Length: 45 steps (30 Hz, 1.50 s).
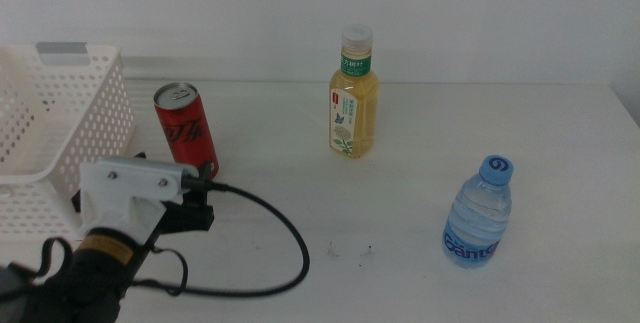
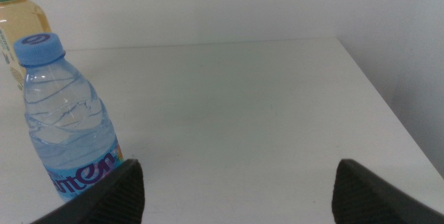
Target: Use arms to grab the bottles and put them into the dustbin to the left of the table.
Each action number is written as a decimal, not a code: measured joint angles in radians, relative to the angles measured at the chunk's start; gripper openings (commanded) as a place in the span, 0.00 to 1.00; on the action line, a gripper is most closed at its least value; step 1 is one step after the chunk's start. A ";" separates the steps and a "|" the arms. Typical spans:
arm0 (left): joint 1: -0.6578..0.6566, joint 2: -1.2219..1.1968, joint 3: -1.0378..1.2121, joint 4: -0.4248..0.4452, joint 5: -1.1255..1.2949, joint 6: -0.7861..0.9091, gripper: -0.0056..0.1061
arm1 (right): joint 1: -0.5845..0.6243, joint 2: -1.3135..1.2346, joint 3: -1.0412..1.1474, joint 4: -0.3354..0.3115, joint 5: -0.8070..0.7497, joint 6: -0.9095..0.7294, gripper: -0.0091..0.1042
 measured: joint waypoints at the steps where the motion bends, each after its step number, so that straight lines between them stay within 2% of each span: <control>1: 0.016 0.020 -0.019 0.015 0.000 0.000 0.89 | 0.000 0.000 0.000 0.000 0.000 0.000 0.84; 14: 0.149 0.201 -0.250 0.155 0.037 -0.011 0.89 | 0.000 0.000 0.000 0.000 0.000 0.000 0.84; 29: 0.161 0.398 -0.471 0.164 0.057 -0.019 0.88 | 0.000 0.000 0.000 0.000 0.000 0.000 0.84; 32: 0.161 0.416 -0.496 0.164 0.063 -0.019 0.82 | 0.000 0.000 0.000 0.000 0.000 0.000 0.84; 42: 0.161 0.422 -0.510 0.152 0.069 -0.051 0.33 | 0.000 0.000 0.000 0.000 0.000 0.000 0.84; 45: 0.161 0.394 -0.456 0.149 0.048 -0.084 0.27 | 0.000 0.000 0.000 0.000 0.000 0.000 0.84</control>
